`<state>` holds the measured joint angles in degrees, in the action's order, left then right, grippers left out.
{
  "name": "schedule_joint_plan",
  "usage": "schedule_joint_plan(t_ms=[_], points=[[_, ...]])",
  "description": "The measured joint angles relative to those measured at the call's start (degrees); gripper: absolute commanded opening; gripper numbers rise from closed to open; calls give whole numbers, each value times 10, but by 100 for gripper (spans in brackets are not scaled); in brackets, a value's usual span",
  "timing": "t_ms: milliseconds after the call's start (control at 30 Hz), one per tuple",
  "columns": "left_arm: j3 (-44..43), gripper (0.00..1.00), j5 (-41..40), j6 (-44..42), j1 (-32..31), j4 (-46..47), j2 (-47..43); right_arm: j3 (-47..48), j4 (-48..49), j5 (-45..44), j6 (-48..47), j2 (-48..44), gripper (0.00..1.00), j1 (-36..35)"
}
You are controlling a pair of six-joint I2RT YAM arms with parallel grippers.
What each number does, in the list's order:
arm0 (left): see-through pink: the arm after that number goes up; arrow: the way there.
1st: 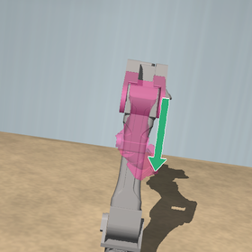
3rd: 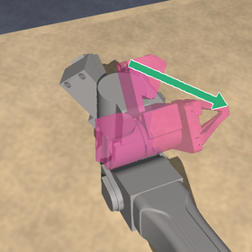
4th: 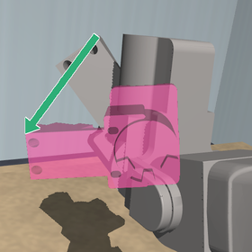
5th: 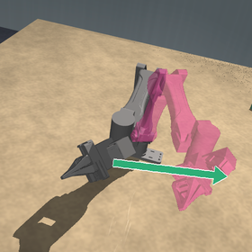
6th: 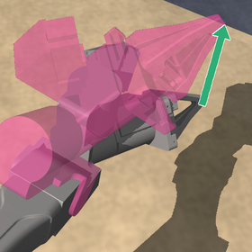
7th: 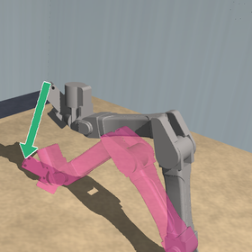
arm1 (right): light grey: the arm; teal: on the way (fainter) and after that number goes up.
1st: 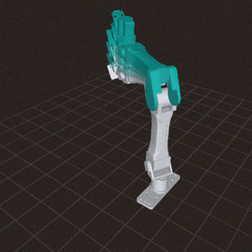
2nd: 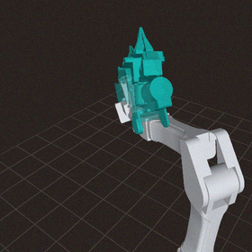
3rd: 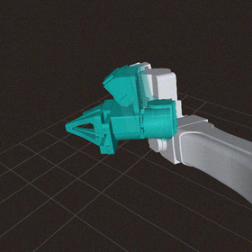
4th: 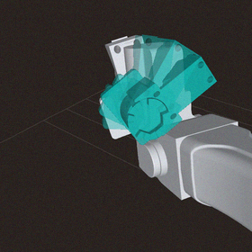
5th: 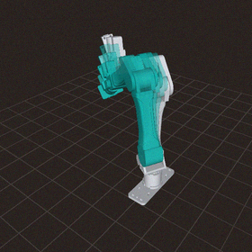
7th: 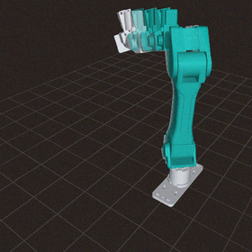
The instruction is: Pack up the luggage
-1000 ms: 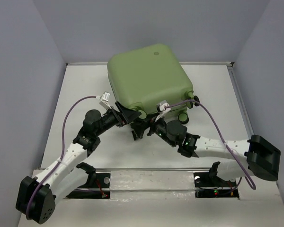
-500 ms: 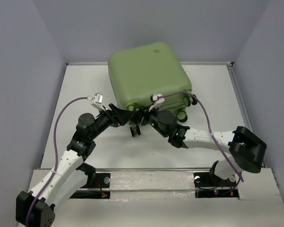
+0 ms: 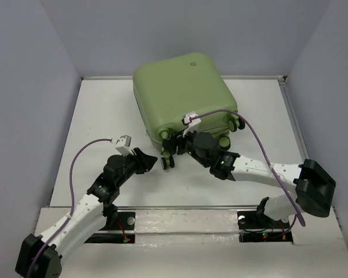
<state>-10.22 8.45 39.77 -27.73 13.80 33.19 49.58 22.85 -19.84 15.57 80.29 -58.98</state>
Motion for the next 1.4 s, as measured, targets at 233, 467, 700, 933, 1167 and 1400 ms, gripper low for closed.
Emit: schedule_joint_plan(t_ms=[233, 467, 700, 933, 1167, 1400], points=[[-50, 45, -84, -39, -115, 63, 149, 6, -30, 4, -11, -10, 7, -1], [-87, 55, -143, -72, -131, 110, 224, 6, -31, 8, -12, -10, 7, -1], [-108, 47, -191, -94, -149, 130, 250, 6, -31, 15, -10, -11, 7, -1], [-118, 6, -214, -107, -161, 129, 286, 5, -29, 23, -5, -11, 7, 0], [-123, 6, -222, -109, -174, 105, 272, -31, -16, 22, -2, -38, 7, 1], [-98, 6, -230, -99, -163, 50, 182, -108, -56, 15, -3, -155, 7, 0]])
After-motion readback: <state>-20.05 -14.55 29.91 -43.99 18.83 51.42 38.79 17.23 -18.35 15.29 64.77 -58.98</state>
